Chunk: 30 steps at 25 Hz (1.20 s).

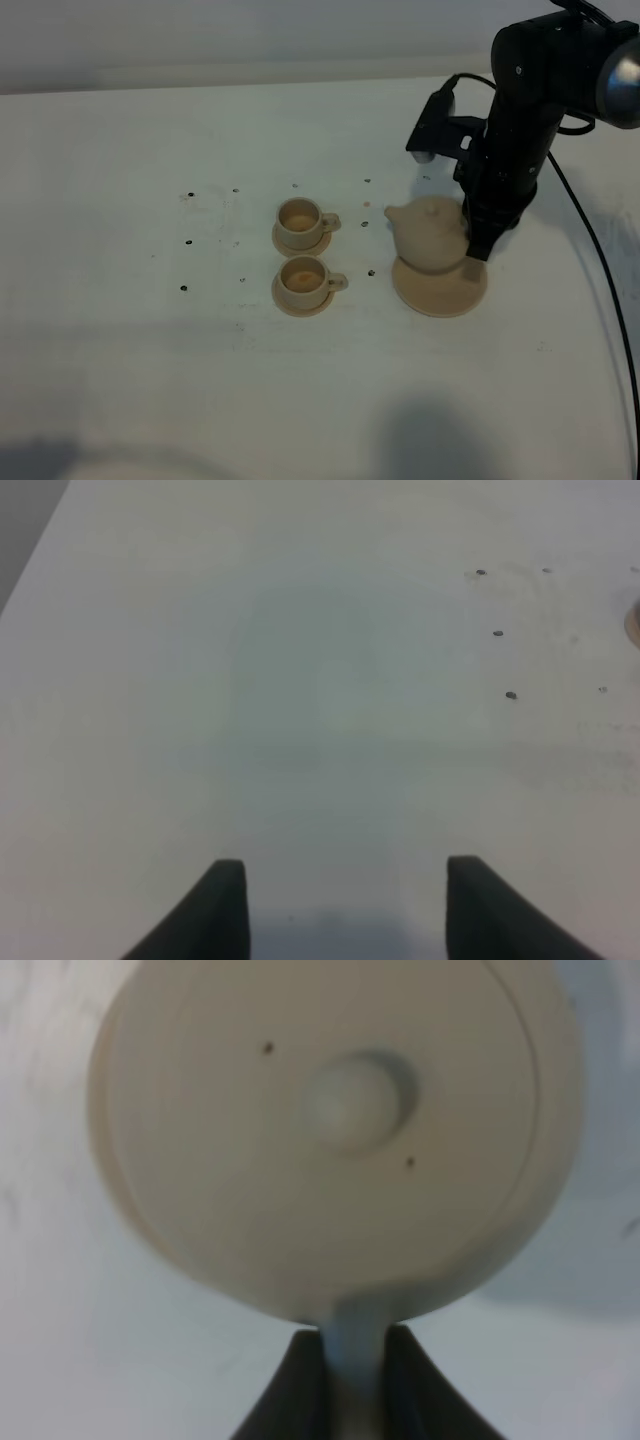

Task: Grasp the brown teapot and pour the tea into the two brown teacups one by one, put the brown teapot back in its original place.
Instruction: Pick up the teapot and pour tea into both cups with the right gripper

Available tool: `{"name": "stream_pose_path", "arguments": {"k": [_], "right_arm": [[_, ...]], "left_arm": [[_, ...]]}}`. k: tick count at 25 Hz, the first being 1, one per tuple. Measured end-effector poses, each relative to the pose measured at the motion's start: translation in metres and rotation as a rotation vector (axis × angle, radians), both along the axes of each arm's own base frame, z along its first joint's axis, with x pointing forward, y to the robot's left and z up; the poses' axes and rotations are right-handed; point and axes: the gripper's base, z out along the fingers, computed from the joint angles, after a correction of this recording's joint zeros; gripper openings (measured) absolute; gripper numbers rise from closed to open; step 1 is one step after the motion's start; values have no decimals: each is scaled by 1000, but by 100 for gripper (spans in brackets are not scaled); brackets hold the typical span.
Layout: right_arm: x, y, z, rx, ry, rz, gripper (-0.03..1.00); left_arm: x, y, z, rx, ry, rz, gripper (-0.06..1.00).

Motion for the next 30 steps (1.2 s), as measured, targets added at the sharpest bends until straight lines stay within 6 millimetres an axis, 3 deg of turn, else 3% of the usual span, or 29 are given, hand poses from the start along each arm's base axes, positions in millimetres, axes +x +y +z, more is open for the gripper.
{"name": "stream_pose_path", "arguments": {"k": [14,30], "right_arm": [[5,47,8,4,-271,116,12],[7,80,-12,-195,-400,311,12]], "left_arm": [[0,0,0,0,0,0,45],[0,0,0,0,0,0,45]]}}
